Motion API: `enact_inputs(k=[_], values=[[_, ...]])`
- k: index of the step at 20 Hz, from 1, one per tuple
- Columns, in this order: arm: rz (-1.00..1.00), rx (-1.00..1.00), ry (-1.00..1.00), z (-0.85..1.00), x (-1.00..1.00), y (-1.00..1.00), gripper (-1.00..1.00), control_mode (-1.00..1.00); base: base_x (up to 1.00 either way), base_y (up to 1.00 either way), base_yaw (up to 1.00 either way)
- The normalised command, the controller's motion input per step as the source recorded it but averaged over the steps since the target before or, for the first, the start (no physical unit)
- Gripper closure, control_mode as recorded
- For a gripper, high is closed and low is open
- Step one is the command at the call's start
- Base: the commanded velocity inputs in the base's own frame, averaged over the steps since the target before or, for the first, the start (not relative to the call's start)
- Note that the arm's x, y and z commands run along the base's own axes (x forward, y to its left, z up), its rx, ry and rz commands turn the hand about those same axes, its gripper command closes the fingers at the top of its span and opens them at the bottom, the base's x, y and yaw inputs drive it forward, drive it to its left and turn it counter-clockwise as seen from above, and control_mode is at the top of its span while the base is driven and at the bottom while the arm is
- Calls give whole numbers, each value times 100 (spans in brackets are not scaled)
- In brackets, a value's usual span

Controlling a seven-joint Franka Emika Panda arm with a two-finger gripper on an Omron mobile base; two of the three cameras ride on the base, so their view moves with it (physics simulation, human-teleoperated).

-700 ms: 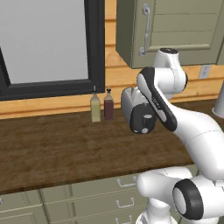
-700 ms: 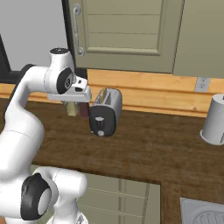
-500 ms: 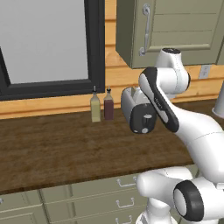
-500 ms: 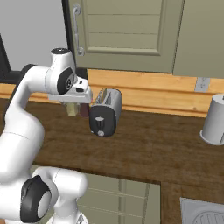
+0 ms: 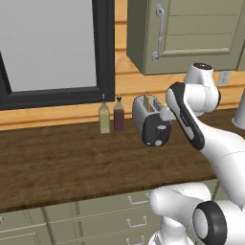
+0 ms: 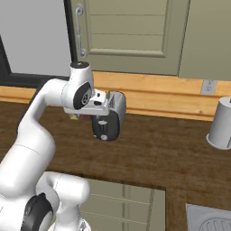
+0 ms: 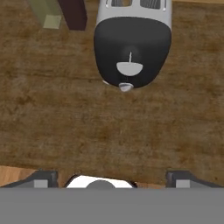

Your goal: Start the toaster. Once the lever pops up, take the bread to the plate on the dining counter.

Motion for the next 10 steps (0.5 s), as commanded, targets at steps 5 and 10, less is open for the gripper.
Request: enact_inputs(k=[5,10], values=[[0,0,0,-18,47,-23,100,-100,0,0,0],[0,0,-1,-13,35,-4,100,-100,0,0,0]])
